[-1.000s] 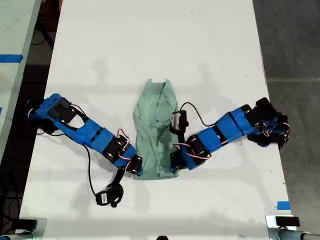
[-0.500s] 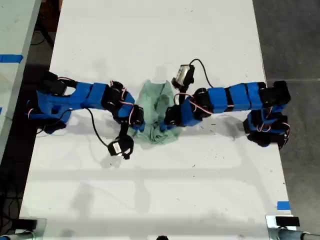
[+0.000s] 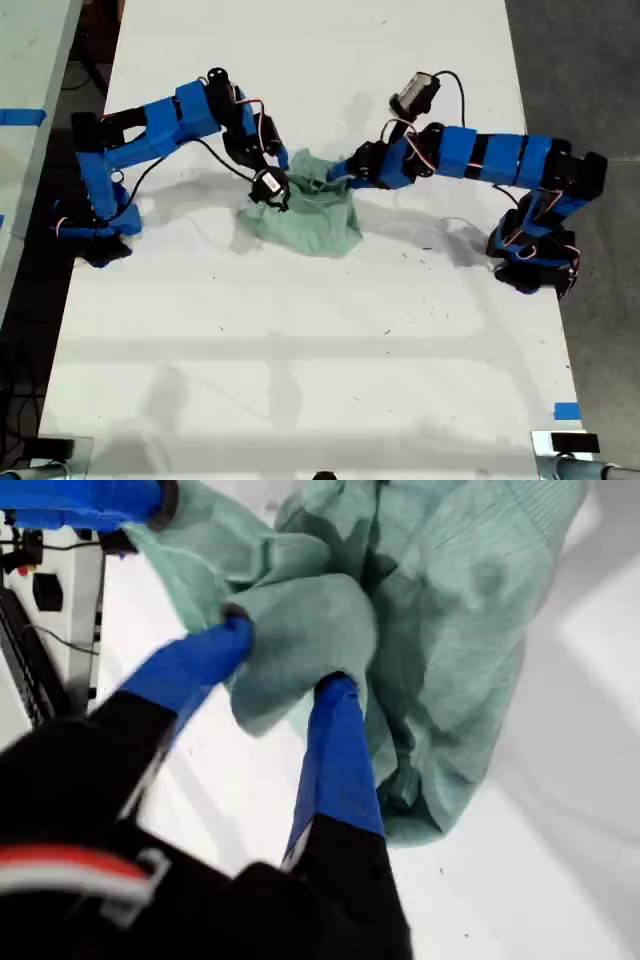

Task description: Fold t shirt

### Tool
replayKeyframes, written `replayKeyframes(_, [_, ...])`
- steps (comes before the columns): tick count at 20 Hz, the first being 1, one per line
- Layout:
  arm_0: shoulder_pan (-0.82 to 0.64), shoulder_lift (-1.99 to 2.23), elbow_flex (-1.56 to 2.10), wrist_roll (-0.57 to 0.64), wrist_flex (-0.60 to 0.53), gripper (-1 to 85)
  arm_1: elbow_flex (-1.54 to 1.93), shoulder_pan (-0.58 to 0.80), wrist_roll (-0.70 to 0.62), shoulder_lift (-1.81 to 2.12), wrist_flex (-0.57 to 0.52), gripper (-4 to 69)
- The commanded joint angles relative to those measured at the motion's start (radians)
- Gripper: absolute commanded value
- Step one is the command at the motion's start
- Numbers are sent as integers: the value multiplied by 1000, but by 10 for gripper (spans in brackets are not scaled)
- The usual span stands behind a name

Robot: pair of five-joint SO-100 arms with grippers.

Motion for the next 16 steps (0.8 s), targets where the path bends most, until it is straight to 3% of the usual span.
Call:
replayKeyframes(1, [-63,14,3,-63,12,260,-9,67,-49,107,38,489])
replayKeyframes(3, [-101,51,-6,-14,14,315,2,115,-72,184,115,482])
replayKeyframes(4, [-120,81,-20,75,12,359,29,140,-83,245,140,443])
replayKeyframes(6, [-141,229,18,175,12,-1,127,178,-95,423,193,-16])
replayKeyframes(9, [-44,566,100,278,5,-2,305,178,-101,769,351,-15])
replayKeyframes(11, [127,839,279,279,-87,-3,466,89,-100,1042,431,-15])
replayKeyframes(13, [308,1152,675,264,-324,-3,673,-38,-114,1287,431,-14])
replayKeyframes(16, [359,1611,1427,210,-689,-3,1032,-141,-126,1594,388,19])
